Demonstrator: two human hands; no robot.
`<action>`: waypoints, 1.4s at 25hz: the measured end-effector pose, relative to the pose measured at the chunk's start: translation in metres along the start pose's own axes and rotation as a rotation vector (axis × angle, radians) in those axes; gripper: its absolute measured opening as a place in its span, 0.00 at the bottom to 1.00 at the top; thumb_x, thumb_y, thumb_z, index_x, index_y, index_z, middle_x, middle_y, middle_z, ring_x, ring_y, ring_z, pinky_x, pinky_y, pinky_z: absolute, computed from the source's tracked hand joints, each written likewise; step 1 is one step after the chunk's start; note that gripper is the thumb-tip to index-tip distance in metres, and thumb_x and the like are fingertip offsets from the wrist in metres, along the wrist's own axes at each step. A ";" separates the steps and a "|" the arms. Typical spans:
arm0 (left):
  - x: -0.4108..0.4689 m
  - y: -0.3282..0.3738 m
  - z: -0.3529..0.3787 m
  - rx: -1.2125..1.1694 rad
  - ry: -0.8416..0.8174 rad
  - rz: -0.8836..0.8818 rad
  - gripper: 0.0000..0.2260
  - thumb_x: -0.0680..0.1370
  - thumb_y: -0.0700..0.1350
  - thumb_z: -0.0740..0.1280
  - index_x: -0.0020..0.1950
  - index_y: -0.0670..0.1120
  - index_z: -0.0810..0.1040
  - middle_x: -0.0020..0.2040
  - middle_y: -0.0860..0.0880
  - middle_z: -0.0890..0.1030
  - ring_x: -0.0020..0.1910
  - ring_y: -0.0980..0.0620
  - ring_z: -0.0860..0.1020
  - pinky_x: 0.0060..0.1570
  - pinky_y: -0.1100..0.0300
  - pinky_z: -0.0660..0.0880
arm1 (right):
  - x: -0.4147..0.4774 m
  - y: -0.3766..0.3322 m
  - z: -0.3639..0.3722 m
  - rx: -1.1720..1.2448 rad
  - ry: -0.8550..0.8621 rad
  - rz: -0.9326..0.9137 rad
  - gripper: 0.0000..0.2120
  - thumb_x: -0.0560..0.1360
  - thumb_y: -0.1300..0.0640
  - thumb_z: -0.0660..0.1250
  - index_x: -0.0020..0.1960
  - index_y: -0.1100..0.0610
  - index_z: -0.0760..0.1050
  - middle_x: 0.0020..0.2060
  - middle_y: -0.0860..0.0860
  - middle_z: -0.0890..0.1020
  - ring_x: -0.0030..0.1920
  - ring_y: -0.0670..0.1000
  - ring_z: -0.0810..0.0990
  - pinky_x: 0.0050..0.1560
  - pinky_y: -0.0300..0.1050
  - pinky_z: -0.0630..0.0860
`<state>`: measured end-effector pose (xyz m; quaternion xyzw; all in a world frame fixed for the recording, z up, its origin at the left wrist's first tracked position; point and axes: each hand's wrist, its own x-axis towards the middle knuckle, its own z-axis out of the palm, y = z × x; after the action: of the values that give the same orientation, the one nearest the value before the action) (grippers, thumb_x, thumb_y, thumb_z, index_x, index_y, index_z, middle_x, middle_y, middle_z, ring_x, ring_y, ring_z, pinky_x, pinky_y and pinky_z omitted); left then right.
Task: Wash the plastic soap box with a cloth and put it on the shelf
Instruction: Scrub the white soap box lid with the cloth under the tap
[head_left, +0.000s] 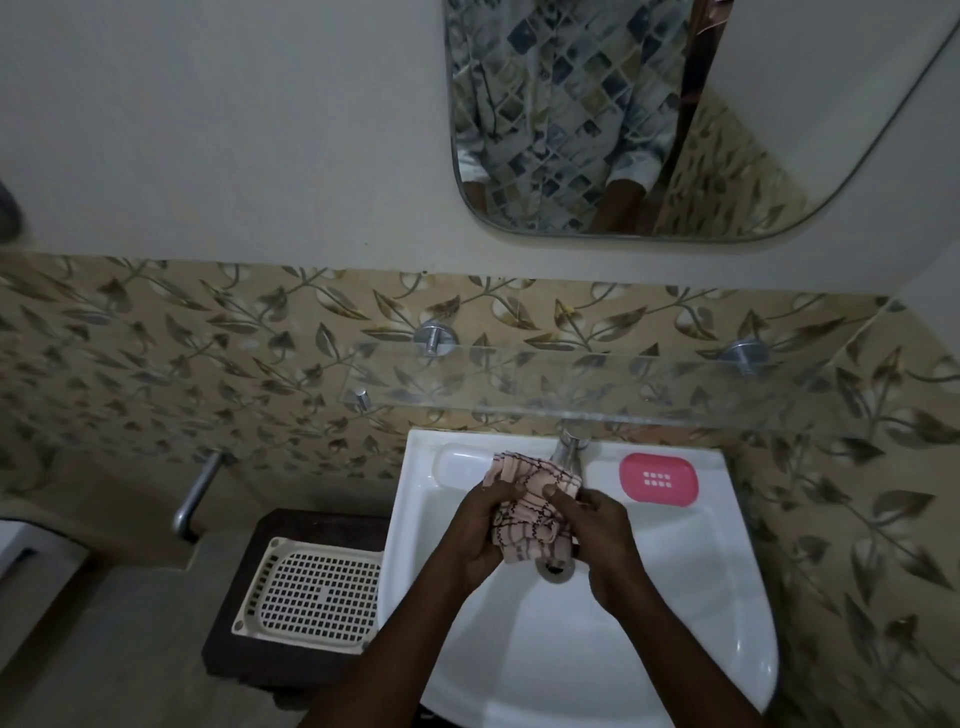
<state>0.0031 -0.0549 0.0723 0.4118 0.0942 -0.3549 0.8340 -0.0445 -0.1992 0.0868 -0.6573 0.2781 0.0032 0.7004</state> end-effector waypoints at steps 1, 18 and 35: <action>-0.001 0.000 -0.002 -0.014 -0.008 -0.017 0.18 0.75 0.42 0.69 0.63 0.35 0.78 0.59 0.33 0.81 0.56 0.36 0.82 0.55 0.44 0.80 | -0.002 0.000 -0.002 -0.152 0.056 -0.127 0.18 0.72 0.50 0.75 0.60 0.53 0.79 0.52 0.51 0.85 0.49 0.48 0.85 0.47 0.45 0.81; -0.022 0.006 -0.025 -0.086 -0.043 -0.041 0.15 0.79 0.39 0.62 0.64 0.37 0.77 0.62 0.33 0.79 0.57 0.37 0.81 0.60 0.42 0.77 | -0.006 -0.008 -0.016 -0.546 -0.452 -0.512 0.12 0.71 0.61 0.61 0.34 0.52 0.79 0.75 0.45 0.65 0.76 0.47 0.60 0.72 0.48 0.61; -0.011 -0.030 -0.019 0.881 0.211 0.086 0.28 0.74 0.71 0.61 0.42 0.46 0.81 0.37 0.49 0.83 0.36 0.54 0.79 0.40 0.57 0.75 | -0.008 0.033 -0.011 -0.315 -0.030 -0.285 0.05 0.80 0.59 0.66 0.55 0.54 0.72 0.43 0.49 0.85 0.42 0.45 0.84 0.40 0.38 0.80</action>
<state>-0.0225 -0.0471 0.0465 0.7647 0.0014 -0.2823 0.5793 -0.0677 -0.2022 0.0592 -0.7912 0.1679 -0.0426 0.5865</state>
